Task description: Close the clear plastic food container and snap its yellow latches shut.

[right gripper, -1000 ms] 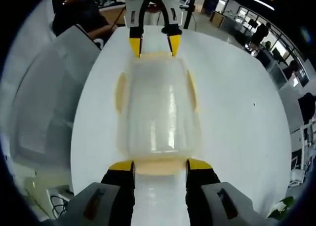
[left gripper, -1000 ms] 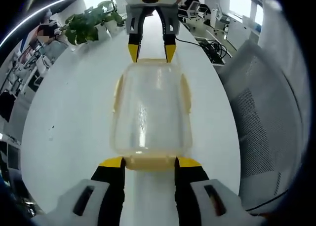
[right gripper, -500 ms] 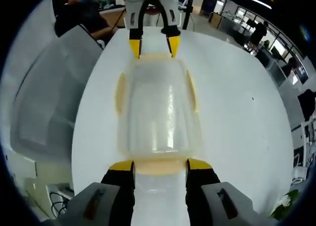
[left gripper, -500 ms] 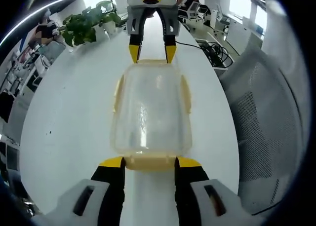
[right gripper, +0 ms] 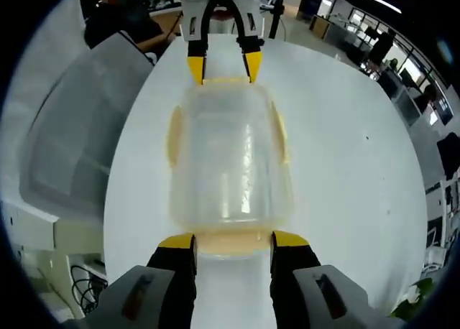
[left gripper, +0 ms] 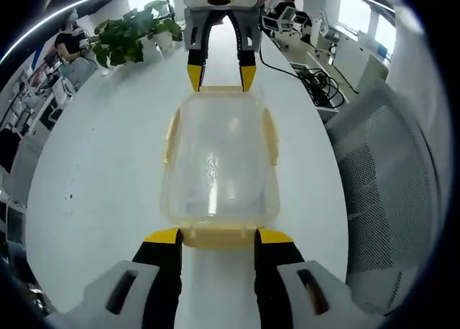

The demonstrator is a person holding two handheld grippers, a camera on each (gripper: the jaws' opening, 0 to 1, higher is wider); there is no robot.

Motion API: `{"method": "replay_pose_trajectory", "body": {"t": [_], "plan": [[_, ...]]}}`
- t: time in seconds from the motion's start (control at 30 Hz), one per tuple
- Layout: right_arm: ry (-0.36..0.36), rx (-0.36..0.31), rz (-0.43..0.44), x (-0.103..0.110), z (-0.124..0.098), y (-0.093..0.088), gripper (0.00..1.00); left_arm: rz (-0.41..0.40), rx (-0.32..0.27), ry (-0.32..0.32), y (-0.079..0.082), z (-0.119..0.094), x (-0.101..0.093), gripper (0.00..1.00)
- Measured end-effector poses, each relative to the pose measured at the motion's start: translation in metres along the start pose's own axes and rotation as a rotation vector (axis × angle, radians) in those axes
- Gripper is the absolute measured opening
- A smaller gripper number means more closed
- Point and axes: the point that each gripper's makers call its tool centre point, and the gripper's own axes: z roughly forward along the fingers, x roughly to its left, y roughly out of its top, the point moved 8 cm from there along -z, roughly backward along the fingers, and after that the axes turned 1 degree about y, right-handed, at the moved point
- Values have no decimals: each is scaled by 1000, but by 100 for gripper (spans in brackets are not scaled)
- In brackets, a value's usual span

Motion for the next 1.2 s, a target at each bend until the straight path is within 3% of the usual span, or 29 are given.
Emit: {"method": "replay_pose_trajectory", "body": {"t": [0.5, 1.2], "plan": [[24, 1, 19, -6, -9, -22, 38, -3, -16, -22, 19, 12, 5, 38], [79, -8, 43, -9, 0, -33, 39, -28, -10, -57, 19, 25, 7, 39]]}}
